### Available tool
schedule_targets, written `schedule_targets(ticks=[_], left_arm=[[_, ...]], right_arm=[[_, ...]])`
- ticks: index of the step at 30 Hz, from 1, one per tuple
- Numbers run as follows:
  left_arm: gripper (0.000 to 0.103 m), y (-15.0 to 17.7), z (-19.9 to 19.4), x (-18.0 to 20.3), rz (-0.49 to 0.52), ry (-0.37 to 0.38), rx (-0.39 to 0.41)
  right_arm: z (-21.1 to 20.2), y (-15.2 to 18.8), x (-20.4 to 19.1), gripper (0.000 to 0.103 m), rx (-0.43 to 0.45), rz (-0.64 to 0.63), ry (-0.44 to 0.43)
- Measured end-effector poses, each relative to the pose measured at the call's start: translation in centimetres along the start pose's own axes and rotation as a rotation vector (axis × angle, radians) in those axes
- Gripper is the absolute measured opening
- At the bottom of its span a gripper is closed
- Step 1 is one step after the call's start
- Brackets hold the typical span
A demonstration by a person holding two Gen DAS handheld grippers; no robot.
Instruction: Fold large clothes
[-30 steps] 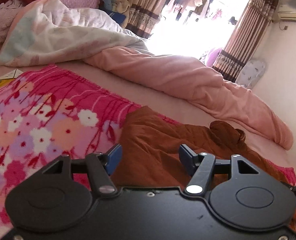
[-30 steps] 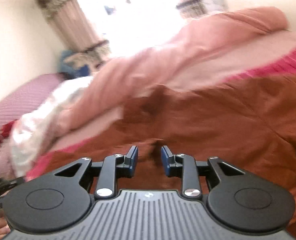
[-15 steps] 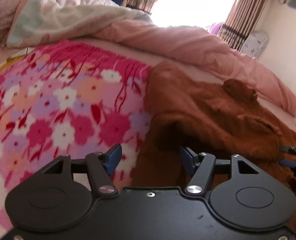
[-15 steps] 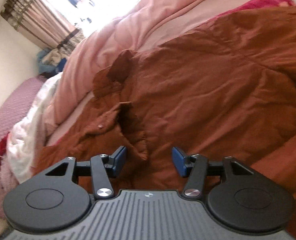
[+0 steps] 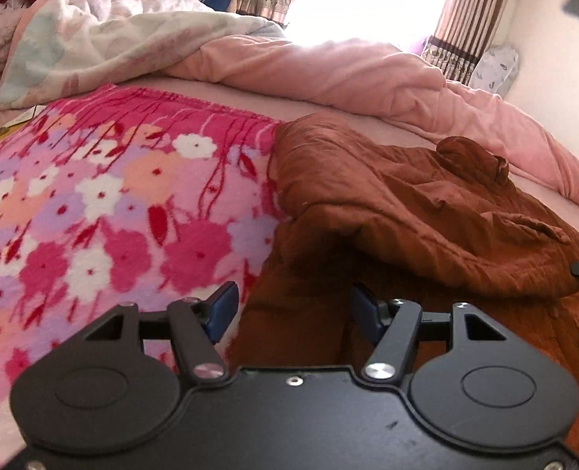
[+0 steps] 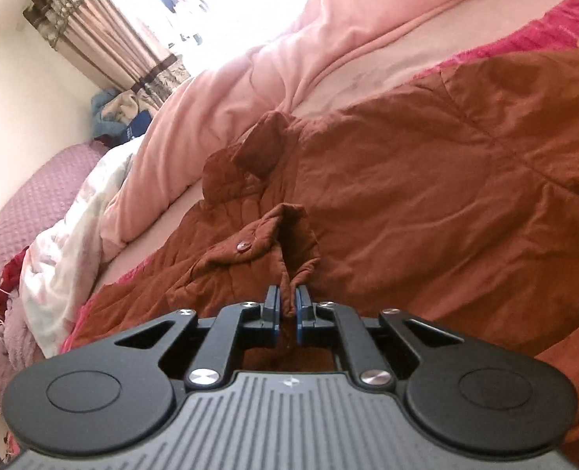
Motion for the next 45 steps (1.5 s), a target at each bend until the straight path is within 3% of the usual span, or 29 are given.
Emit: schedule_targets(ticks=[6,12,18,21,22,23,27,32,36,39,42,45], left_arm=[[0.06,-1.5,1.5,0.0,0.037,-0.079,0.032],[0.049,-2.5,1.8,-0.8,0.056,-0.07,0.05],[0.044,-2.1,2.7,-1.9,-0.074,-0.058,0.017],[0.046,-2.1,1.7,-1.6,-0.058,-0.041,0.007],[0.046,-2.1,0.9,-1.6,-0.05,-0.044,0.009],[0.046,-2.2,0.0,-1.6,-0.043,-0.042,0.011],[0.048,-3.7,-4.6,-1.1,-0.079,0.023,0.067],[0.05,-6.6,-5.6,2.7,-0.069,0.11,0.144],[0.051,-5.7,-2.0,4.9,-0.118,0.192,0.066],[0.05,-4.0,1.1,4.4,-0.13,0.141,-0.009],[0.05,-2.8,3.0,3.6,-0.14,0.136,-0.059],[0.05,-3.2,2.2,4.1,-0.132,0.146,-0.038]], right_arm=[[-0.5,-0.9,-1.3,0.008,0.025,-0.025,-0.012],[-1.8,-2.3,-0.8,0.007,0.101,-0.013,0.004],[1.7,0.3,2.5,0.008,-0.004,-0.036,0.108],[1.3,0.4,2.7,0.018,0.02,-0.056,0.11],[0.7,0.1,2.6,0.028,0.032,-0.06,0.12],[-0.1,-0.2,2.4,0.032,0.044,-0.071,0.123],[-3.1,-1.7,-0.1,0.032,0.119,-0.142,0.044],[-2.1,-1.1,-2.4,0.032,0.078,-0.169,-0.011],[0.3,0.5,-0.9,0.032,0.009,-0.109,0.024],[1.3,1.2,0.6,0.028,-0.01,-0.1,0.061],[-0.8,0.4,1.5,0.029,-0.016,-0.048,0.013],[-4.8,-2.2,4.4,0.043,0.07,-0.012,0.007]])
Point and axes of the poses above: each gripper's, at about its wrist camera, not at the fingertips, and z roughly the way its jaws point, x to its right, y to its underside, the point moved 10 cm from there along z, roughly the way its jaws point, and after that the axes turned 1 degree about z, right-handed, at the moved point
